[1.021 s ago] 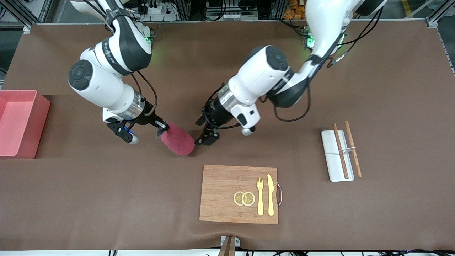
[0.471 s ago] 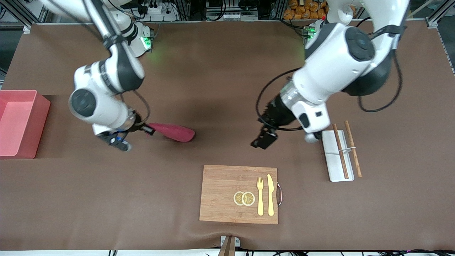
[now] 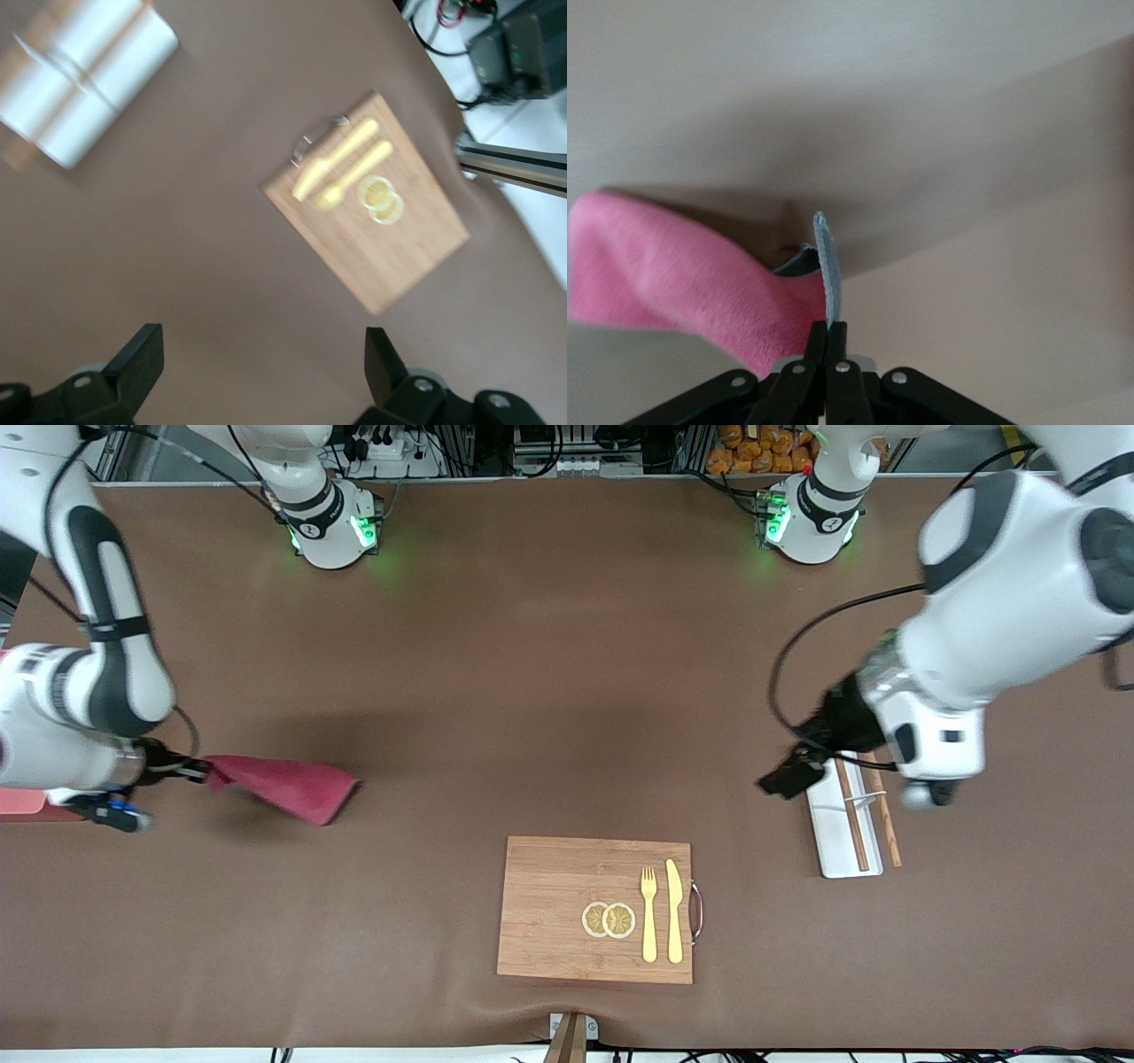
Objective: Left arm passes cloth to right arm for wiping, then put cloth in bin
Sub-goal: 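Carry the cloth with the right gripper over the pink bin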
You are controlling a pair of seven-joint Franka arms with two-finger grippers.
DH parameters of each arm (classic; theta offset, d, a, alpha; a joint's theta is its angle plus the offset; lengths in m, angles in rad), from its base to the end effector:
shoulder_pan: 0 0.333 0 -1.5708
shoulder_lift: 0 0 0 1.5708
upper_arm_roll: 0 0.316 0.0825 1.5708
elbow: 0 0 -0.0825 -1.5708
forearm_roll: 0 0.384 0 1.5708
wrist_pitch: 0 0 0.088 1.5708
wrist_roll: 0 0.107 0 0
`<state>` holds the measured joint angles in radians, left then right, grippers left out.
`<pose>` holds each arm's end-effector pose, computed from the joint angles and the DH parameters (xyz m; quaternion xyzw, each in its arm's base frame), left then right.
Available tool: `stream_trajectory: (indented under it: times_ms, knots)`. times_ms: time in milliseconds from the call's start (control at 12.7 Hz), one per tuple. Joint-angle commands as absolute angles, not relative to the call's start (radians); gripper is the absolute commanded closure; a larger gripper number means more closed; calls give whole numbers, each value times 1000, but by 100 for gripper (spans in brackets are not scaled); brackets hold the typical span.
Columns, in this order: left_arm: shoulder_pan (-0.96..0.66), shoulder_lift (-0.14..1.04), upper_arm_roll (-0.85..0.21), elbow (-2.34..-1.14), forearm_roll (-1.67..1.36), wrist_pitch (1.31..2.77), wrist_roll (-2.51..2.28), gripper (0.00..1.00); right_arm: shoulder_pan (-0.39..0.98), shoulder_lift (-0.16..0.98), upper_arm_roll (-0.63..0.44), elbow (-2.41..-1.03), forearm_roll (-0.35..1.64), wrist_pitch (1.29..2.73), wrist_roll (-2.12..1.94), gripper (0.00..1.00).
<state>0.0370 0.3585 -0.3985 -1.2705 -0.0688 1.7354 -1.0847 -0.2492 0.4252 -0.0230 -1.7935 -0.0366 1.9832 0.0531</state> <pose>0.6401 -0.1962 0.5792 0.9214 0.3691 -0.0170 0.1203 0.5988 -0.1686 0.2964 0.9813 -0.1512 -0.1190 0.0077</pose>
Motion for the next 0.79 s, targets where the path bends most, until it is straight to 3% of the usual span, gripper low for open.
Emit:
stream_trajectory:
  times_ms: [0, 236, 393, 707]
  knots:
    - [84, 295, -405, -1315, 39, 1645, -877, 0, -377, 420, 3, -1741, -139, 1960, -67, 100]
    - [172, 275, -407, -1315, 60, 1603, -657, 0, -460, 396, 2, -1672, -219, 1909, -196, 100]
    - [225, 262, -405, -1315, 60, 1595, -508, 0, -454, 394, 3, -1596, -283, 1789, -193, 100]
    - [281, 261, -403, -1308, 61, 1565, -377, 0, -431, 406, 5, -1562, -324, 1773, -175, 100]
